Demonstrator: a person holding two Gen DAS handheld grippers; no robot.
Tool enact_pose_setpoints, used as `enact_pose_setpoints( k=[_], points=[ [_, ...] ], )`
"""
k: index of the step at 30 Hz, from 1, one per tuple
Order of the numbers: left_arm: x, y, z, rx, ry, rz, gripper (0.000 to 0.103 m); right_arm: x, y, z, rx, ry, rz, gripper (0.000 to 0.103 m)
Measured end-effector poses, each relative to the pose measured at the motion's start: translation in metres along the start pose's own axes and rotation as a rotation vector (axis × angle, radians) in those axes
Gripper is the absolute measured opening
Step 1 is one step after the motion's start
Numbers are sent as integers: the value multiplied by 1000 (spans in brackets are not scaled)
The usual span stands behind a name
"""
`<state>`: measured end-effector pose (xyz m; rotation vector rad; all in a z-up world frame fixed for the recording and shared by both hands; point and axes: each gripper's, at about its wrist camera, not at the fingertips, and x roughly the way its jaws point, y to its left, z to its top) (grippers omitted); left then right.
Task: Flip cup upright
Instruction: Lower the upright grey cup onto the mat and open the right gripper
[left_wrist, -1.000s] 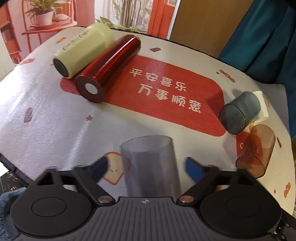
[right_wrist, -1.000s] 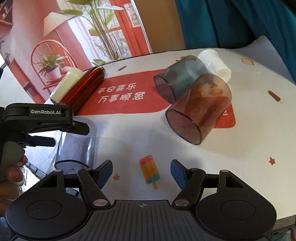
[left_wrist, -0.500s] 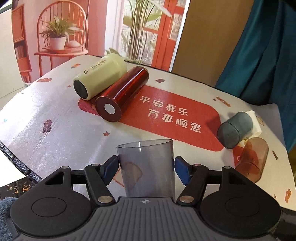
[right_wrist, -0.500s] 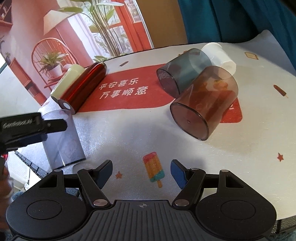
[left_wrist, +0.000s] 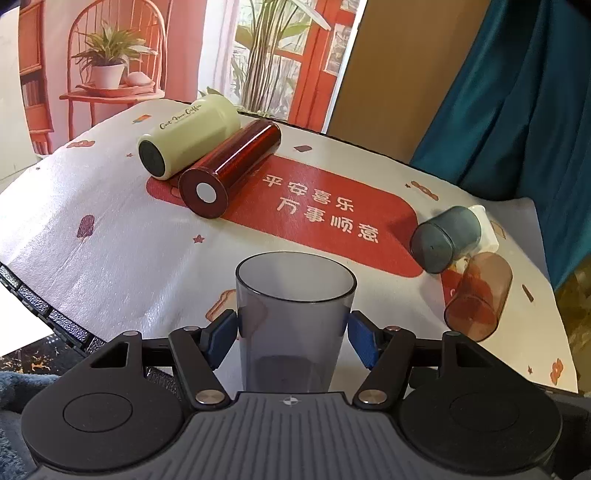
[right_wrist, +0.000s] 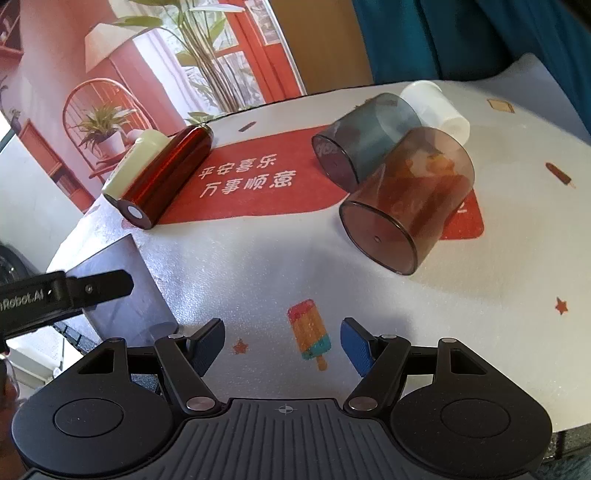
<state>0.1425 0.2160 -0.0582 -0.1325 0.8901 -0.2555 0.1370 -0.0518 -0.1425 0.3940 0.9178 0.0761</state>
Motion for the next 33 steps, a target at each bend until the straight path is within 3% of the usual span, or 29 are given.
enact_pose_setpoints(
  k=[5,10,14,19,22,24,27,31,33],
  points=[
    [-3,-7,-1,38,-50,60,68,1,-2,-1,10,1,3,66],
    [6,-11,3,54,-71,56,68,2,-2,-1,12,5,0,66],
    [8,-17,-3,87,-62,37,68,2,-2,-1,11,3,-9,66],
    [9,-6,-4,39,-5,-50,69,1,1,-2,4,5,-17,66],
    [9,0,-4,-6,27,-97,78,1,2,-1,-1,4,-20,66],
    [5,0,-3,-10,16,-88,91,-1,3,-1,-5,2,-23,67],
    [-5,3,2,-6,1,-75,98,-3,6,1,-19,0,-29,73],
    [-14,8,12,26,30,-20,101,-10,24,5,-111,20,-36,95],
    [-18,14,16,56,61,18,103,-15,38,6,-172,12,-54,99]
  ],
)
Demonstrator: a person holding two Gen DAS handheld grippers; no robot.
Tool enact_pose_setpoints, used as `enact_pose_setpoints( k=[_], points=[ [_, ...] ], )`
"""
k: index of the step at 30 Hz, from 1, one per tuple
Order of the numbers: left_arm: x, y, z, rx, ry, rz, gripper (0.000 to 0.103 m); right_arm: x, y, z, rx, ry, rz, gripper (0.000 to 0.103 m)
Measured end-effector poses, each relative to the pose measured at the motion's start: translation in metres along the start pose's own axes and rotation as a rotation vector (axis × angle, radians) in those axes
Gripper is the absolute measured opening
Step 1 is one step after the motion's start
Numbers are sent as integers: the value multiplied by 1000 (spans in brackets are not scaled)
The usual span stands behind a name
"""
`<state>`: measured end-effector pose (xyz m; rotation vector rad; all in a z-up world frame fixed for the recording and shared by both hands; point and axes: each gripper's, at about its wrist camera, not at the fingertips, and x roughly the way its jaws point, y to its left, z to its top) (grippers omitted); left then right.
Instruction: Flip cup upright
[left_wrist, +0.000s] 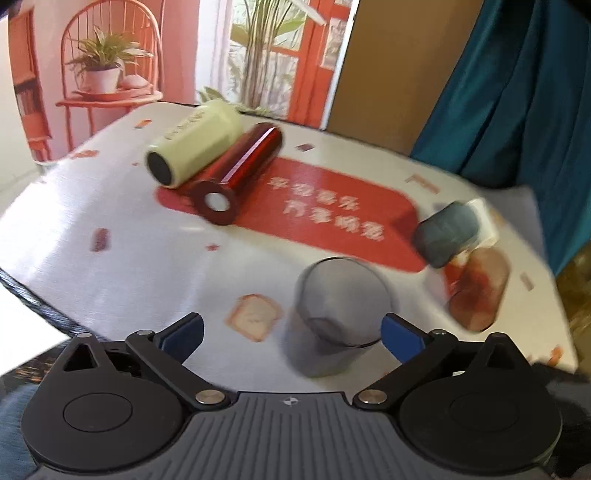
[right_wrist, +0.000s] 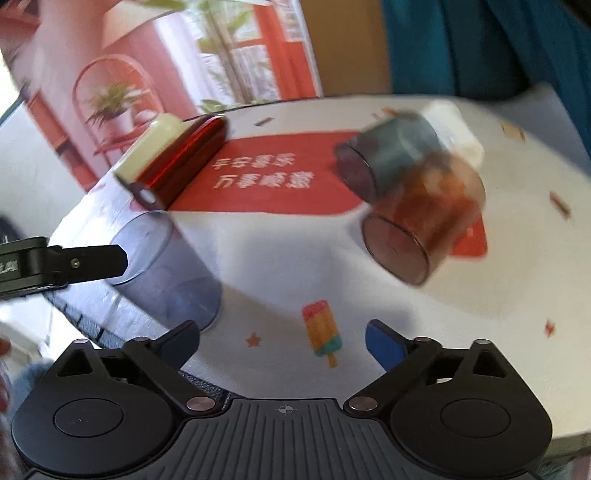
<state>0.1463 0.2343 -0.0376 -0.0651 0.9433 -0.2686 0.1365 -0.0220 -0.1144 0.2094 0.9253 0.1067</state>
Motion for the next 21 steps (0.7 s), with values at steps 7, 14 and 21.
enact_pose_setpoints(
  k=[7,14,21],
  points=[
    [-33,34,4,54,64,99,103,-26,25,14,-51,37,28,102],
    [-83,38,0,119,-1,135,103,-69,44,13,-28,44,-8,102],
    [-113,20,-22,182,-20,163,103,-104,58,-10,-19,4,-22,102]
  ],
)
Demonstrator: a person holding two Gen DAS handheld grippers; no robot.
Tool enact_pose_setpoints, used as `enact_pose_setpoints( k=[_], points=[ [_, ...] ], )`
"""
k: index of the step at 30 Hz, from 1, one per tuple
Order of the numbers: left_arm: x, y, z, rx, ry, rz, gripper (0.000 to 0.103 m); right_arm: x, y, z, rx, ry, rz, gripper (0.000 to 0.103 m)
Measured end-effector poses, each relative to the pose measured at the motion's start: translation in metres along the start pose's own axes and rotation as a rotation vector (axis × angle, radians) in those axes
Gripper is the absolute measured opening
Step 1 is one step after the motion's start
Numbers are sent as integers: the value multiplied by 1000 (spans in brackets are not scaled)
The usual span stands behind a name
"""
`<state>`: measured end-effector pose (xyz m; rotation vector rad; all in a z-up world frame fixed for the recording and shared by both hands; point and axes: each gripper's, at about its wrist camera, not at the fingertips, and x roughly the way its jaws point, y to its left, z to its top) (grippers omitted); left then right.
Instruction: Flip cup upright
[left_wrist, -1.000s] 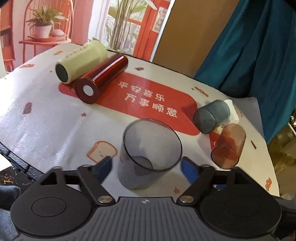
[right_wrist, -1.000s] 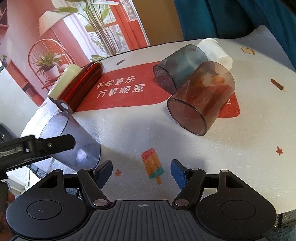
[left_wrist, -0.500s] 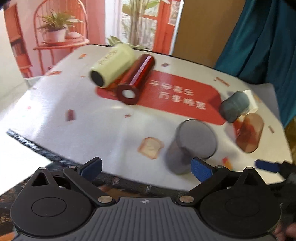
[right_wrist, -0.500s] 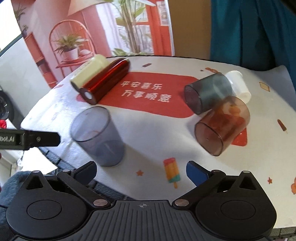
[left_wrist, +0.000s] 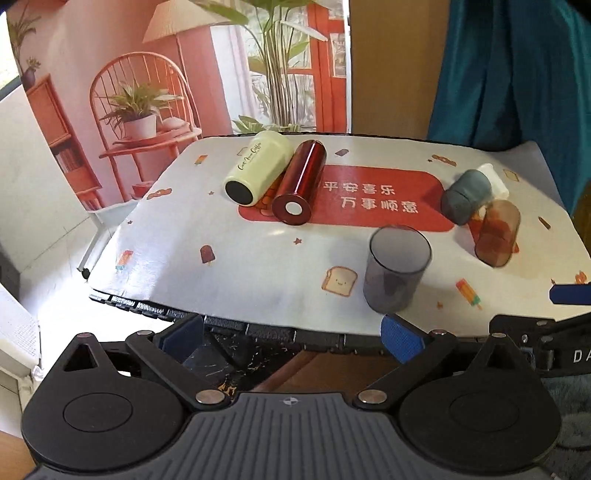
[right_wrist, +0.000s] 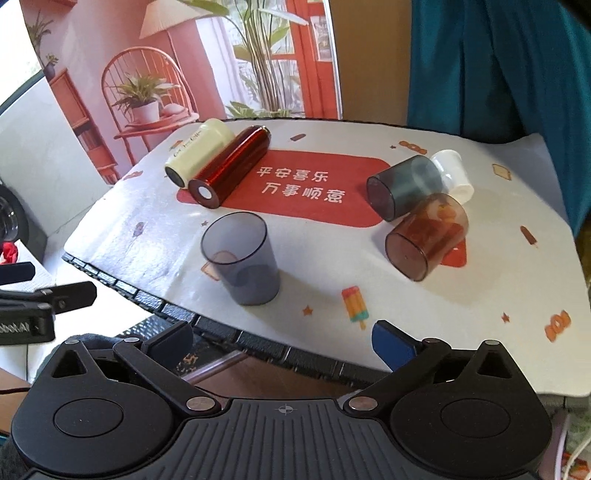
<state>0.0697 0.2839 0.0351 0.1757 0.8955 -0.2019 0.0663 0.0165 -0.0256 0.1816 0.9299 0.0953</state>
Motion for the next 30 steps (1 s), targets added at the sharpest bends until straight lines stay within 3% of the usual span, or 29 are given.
enact_pose_setpoints(
  k=[4,14,22,30],
  points=[
    [-14,0,-13,-26,-8,-19,103,-16,-1,-8,13,-27,-22,103],
    [-32,-2,-30,-68,-44,41,103,-40,0,-17,-55,-115,-121,103],
    [-33,-4,-36,-97,-76,71,103,-31,-6,-25,-43,-93,-130,103],
    [-36,-5,-39,-92,-85,82,103,-34,-8,-24,-46,-130,-138,103]
  ],
)
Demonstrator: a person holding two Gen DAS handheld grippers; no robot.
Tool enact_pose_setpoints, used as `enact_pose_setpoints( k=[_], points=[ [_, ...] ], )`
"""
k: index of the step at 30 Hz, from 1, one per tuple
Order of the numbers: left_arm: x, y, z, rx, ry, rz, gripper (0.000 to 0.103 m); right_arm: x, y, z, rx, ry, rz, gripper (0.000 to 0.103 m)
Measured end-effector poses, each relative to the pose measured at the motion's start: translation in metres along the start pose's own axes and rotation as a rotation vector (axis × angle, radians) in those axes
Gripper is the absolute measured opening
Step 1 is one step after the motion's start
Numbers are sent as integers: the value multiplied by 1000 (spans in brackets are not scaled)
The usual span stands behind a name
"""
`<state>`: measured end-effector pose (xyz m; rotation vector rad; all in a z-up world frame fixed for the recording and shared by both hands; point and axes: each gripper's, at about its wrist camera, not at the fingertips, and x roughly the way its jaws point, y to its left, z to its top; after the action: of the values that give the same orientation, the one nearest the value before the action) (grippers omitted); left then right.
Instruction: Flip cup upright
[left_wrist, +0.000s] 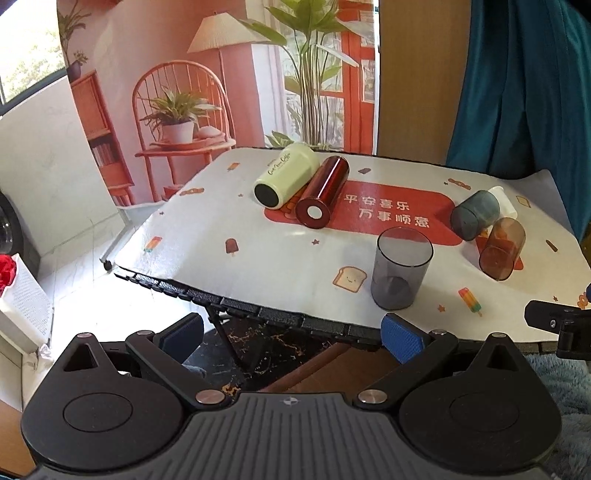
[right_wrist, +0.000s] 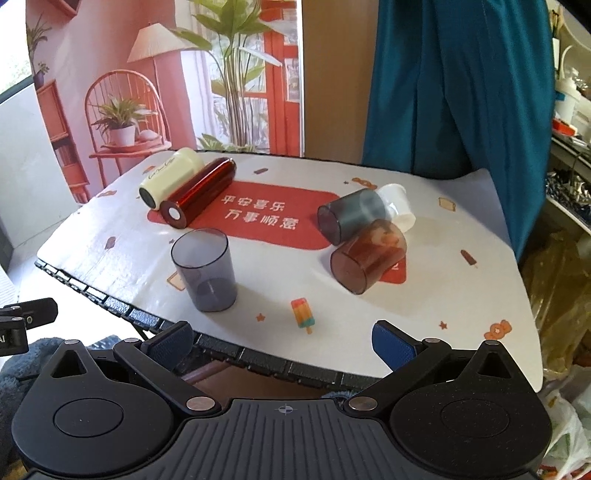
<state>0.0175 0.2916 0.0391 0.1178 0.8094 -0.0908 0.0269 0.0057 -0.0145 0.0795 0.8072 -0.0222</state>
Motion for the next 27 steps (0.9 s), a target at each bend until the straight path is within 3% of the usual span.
enact_pose_setpoints(
  k=[27],
  points=[
    [-15,-2,0,39,-42,33,103,0,-2,0,3,1,-2,103]
  ],
)
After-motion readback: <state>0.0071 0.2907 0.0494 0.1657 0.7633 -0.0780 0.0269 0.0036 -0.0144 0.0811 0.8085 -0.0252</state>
